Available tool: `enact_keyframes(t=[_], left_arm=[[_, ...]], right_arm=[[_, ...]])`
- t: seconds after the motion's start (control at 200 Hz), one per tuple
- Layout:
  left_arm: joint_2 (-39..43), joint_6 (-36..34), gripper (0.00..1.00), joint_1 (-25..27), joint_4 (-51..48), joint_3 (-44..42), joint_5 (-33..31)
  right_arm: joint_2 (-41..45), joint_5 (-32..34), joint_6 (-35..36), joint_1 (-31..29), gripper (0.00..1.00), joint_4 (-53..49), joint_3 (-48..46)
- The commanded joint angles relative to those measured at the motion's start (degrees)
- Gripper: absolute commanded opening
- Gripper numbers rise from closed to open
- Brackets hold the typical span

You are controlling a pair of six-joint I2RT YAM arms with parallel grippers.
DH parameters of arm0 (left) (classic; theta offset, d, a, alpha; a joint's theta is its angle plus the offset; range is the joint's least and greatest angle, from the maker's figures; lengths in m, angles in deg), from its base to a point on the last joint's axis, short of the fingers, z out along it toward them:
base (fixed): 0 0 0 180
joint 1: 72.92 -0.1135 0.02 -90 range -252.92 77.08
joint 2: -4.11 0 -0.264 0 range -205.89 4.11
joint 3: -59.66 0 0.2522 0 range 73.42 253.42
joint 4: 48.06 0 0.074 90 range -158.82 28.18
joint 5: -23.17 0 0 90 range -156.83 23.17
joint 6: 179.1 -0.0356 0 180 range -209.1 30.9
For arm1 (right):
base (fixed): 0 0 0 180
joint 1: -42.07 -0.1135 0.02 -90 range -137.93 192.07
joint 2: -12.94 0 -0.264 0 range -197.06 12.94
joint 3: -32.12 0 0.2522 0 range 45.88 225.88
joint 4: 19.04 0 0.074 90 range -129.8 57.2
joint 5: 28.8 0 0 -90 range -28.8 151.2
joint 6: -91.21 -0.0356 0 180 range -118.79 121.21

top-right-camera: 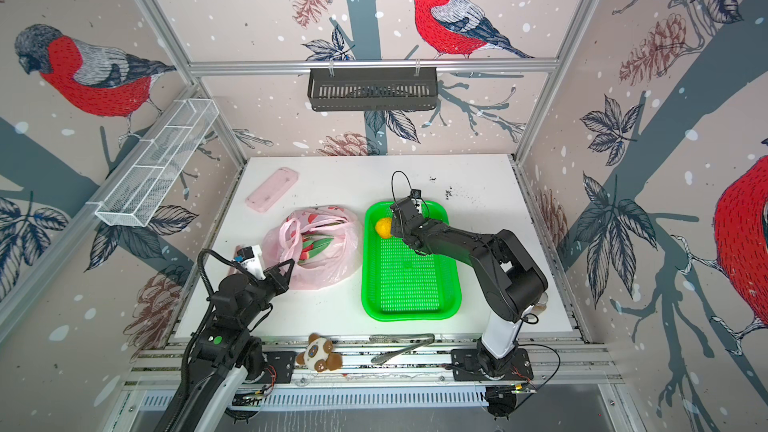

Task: Untie the knot of the plastic bag and take out the fruit
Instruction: 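Open the right gripper and release the orange fruit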

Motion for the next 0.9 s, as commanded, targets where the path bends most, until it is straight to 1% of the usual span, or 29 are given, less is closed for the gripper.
enact_keyframes(t=[0.0,0.325,0.47,0.685,0.891], left_arm=[[0.06,-0.20,0.00,0.07,1.35,0.32,0.27],[0.26,-0.14,0.00,0.07,1.36,0.28,0.23],[0.23,-0.18,0.00,0.07,1.39,0.30,0.23],[0.26,-0.16,0.00,0.07,1.27,0.35,0.14],[0.53,-0.01,0.00,0.07,1.00,0.41,-0.12]], right_arm=[[1.51,1.61,0.57,-0.22,0.82,-0.95,-0.50],[6.49,4.23,1.08,-1.65,0.82,-3.58,-1.22],[9.31,5.47,1.52,-3.20,0.82,-5.19,-0.89],[12.32,8.86,3.69,-7.93,0.81,-7.65,1.90],[10.63,9.13,8.66,-13.37,0.79,-8.08,6.99]])
